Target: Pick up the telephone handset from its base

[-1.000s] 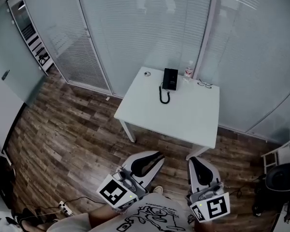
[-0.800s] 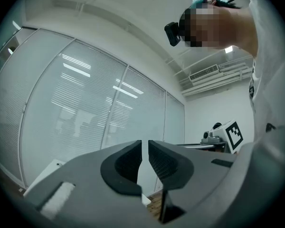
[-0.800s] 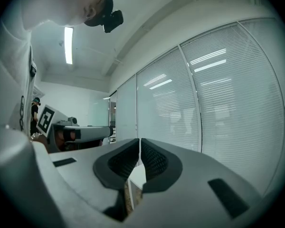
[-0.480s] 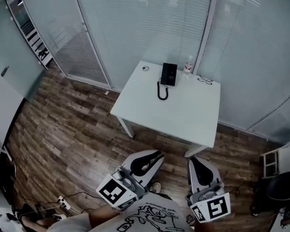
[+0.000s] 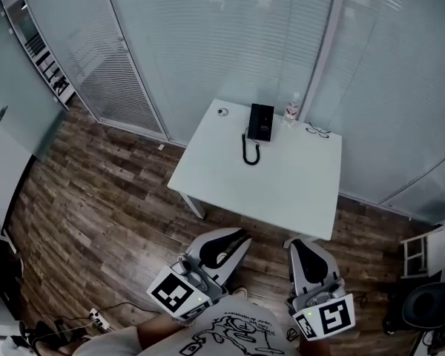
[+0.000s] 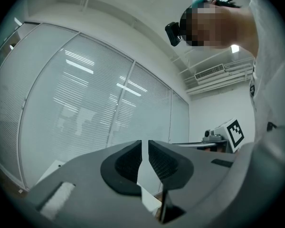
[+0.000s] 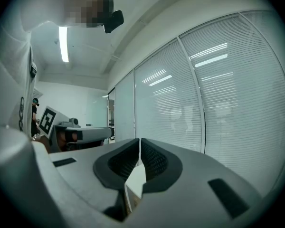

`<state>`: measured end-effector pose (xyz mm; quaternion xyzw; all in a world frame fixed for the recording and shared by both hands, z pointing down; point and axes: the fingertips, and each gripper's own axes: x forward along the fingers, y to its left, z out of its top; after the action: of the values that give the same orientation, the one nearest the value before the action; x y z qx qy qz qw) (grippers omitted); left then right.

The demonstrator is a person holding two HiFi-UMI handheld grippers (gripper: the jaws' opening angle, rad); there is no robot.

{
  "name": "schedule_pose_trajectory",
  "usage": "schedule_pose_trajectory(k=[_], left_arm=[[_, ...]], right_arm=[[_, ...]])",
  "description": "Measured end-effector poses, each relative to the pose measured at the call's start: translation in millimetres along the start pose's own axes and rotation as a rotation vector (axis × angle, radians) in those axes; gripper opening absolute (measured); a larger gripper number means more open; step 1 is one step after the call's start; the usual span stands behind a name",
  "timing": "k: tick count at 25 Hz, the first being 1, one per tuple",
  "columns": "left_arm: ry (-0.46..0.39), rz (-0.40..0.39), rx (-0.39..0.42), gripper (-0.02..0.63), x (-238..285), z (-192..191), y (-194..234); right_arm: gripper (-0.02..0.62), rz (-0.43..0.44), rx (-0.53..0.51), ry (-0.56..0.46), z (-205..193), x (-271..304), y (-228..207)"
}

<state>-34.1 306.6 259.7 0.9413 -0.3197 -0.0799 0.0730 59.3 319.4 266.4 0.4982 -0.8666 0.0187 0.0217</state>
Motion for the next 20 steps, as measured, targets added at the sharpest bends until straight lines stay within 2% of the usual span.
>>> schedule_pose_trajectory(k=[12,20], left_arm=[[-0.01,-0.008,0.006,0.041,10,30,126],[0.006,-0.022,-0.01,0.037,10,32,176]], right_arm=[[0.011,0.005,-0.022,-0.007,17,128,6],[0.011,-0.012,-0.002,0.014,10,174,15]])
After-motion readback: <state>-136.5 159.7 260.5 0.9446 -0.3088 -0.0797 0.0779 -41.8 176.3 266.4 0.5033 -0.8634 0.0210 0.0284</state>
